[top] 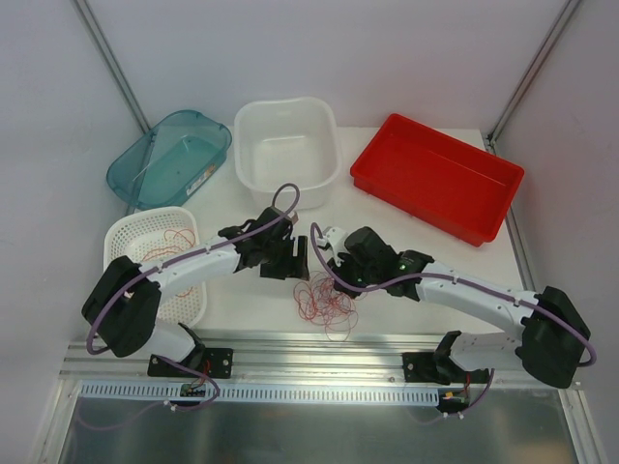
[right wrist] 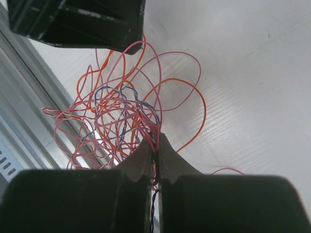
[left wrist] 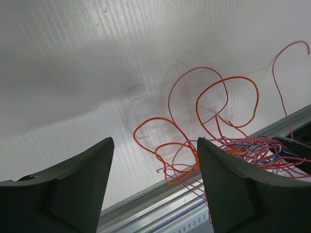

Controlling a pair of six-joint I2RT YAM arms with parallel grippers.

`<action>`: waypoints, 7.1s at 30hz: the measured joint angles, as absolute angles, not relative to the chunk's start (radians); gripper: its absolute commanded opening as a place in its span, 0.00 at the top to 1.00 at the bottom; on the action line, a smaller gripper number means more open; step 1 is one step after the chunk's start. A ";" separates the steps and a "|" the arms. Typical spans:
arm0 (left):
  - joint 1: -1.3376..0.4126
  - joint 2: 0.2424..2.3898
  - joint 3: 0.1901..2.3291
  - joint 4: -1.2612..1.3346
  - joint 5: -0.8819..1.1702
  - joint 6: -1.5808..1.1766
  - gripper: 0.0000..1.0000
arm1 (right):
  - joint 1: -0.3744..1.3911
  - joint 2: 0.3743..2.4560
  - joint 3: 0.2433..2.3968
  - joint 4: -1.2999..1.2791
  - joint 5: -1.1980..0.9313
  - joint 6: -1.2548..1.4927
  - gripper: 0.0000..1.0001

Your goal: Untangle the cables

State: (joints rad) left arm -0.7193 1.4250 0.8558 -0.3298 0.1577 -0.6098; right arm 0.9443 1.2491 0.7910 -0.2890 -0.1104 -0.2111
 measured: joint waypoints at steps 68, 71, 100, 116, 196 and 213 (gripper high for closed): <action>-0.718 1.271 0.642 -0.083 0.408 -0.509 1.00 | 0.973 1.108 0.791 -0.290 -0.044 -0.197 0.99; -0.716 1.264 0.639 -0.084 0.371 -0.513 1.00 | 0.973 1.094 0.780 -0.297 -0.026 -0.192 0.99; -0.337 0.973 1.260 -0.663 -0.124 -0.324 1.00 | 0.613 0.896 0.748 -0.538 0.296 0.147 0.98; -0.136 0.984 1.472 -0.828 -0.360 -0.219 1.00 | 0.389 0.974 0.666 -0.624 0.218 0.186 0.89; -0.715 1.626 0.967 -0.423 -0.031 -0.510 0.59 | 0.908 1.265 0.782 -0.384 0.204 0.277 0.17; -0.728 1.578 0.871 -0.381 -0.090 -0.563 1.00 | 0.922 1.451 0.804 -0.393 0.340 0.381 0.36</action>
